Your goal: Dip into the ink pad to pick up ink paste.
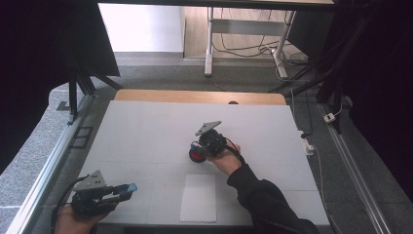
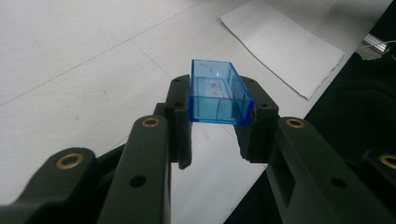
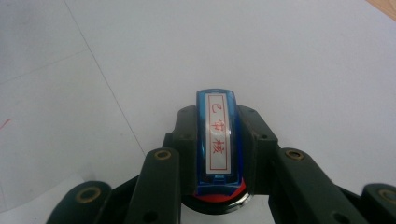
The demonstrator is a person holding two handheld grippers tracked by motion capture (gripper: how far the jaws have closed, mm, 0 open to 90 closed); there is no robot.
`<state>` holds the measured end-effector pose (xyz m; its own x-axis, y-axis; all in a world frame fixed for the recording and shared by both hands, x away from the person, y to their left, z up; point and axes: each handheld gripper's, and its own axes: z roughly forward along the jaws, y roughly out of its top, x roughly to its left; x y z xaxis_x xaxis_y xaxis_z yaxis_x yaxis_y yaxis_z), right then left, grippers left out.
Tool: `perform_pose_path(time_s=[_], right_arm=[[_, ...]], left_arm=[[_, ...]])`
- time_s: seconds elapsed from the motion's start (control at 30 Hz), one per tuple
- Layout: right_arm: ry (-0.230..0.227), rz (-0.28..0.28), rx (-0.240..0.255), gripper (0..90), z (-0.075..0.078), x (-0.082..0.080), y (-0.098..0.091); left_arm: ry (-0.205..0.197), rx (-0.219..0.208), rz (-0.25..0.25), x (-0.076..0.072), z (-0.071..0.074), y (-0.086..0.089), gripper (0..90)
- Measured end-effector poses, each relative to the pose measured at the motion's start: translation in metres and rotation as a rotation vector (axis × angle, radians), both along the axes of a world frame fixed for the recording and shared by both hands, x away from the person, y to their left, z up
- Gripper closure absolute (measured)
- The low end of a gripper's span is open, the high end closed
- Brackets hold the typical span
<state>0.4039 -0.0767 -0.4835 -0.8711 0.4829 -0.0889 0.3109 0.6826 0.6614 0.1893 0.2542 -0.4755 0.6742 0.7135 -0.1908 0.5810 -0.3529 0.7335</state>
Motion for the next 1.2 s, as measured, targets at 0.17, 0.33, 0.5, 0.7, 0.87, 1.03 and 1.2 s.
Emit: perform_pose_path(time_s=[0.17,0.33,0.5,0.7,0.87,1.03,1.2], right_arm=[[0.001,0.012,-0.005,71.4,0.001,0.001,0.0],[0.035,-0.002,0.029,71.4,0.0,0.004,-0.005],[0.044,-0.002,0.052,71.4,-0.001,0.005,-0.007],[0.043,0.007,0.063,71.4,0.002,0.003,-0.008],[0.043,0.027,0.086,71.4,0.009,-0.002,-0.01],[0.036,0.056,0.102,71.4,0.017,-0.008,-0.014],[0.039,0.063,0.132,71.4,0.024,-0.014,-0.019]], left_arm=[[0.0,-0.003,-0.002,0.0,0.0,0.0,68.4],[-0.002,-0.003,-0.01,0.0,0.0,0.0,68.4],[0.0,-0.007,-0.013,0.0,0.0,0.001,68.3],[0.0,-0.007,-0.017,0.0,0.0,0.001,68.4],[0.004,-0.016,-0.011,0.0,0.0,0.002,68.3],[0.006,-0.018,-0.006,0.0,0.0,0.002,68.3],[0.007,-0.024,-0.006,0.0,0.0,0.003,68.3]])
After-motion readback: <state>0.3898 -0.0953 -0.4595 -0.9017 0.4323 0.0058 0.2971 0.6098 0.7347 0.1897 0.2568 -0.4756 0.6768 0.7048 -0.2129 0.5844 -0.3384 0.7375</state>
